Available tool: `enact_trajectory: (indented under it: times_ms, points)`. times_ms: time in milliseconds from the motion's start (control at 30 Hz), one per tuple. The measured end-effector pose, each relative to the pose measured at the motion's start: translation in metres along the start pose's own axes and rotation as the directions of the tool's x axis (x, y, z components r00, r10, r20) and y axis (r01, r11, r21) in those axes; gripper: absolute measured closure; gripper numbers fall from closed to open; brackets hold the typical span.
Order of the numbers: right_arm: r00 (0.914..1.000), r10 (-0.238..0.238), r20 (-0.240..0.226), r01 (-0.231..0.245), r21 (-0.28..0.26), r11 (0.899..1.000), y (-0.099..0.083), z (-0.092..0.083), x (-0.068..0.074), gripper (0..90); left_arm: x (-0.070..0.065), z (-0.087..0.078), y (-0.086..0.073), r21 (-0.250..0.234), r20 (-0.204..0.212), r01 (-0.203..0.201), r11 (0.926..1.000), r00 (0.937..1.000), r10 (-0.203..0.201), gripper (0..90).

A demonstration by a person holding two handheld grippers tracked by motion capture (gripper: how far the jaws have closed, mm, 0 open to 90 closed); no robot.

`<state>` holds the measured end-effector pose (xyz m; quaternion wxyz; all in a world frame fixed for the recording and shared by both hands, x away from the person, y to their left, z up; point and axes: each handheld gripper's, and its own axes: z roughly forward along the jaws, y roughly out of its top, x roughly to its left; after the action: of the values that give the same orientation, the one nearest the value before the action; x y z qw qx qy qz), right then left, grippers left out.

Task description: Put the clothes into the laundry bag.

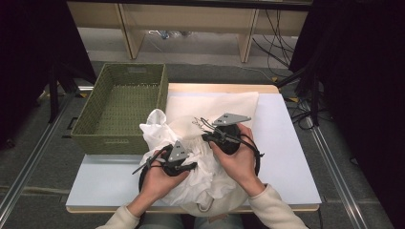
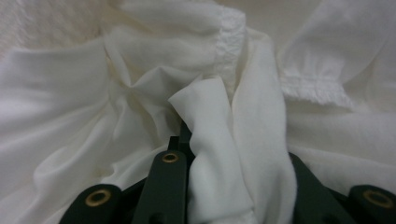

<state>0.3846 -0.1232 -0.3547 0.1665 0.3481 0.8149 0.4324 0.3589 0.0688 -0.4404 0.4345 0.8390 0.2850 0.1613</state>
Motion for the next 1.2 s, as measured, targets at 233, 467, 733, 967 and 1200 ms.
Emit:
enact_trajectory:
  times_ms: [233,467,733,967,1200]
  points:
    - [0.9999,-0.007,-0.014,0.007,-0.017,1.0,0.003,-0.003,0.006,87.7,0.0,-0.027,0.025,-0.181,-0.011,0.028,0.9831,0.9995,-0.031,77.6]
    - [0.9997,-0.017,-0.018,0.016,-0.078,0.997,0.008,-0.017,0.012,88.0,-0.007,-0.034,0.047,-0.235,-0.014,0.016,0.9719,0.9997,-0.02,77.7]
    - [0.9985,0.002,-0.055,-0.005,-0.054,0.999,0.007,-0.014,0.018,88.0,0.015,0.011,0.041,-0.15,-0.053,0.033,0.9881,0.9978,-0.041,74.6]
    - [0.9998,0.012,-0.019,-0.012,-0.019,1.0,0.002,-0.003,0.002,87.7,0.019,0.017,0.034,-0.145,-0.031,0.054,0.988,0.9978,-0.059,54.6]
    - [0.9998,0.019,-0.009,-0.019,-0.024,1.0,0.003,-0.006,0.0,87.6,0.007,-0.023,0.03,-0.179,0.009,0.041,0.983,0.9992,-0.04,30.9]
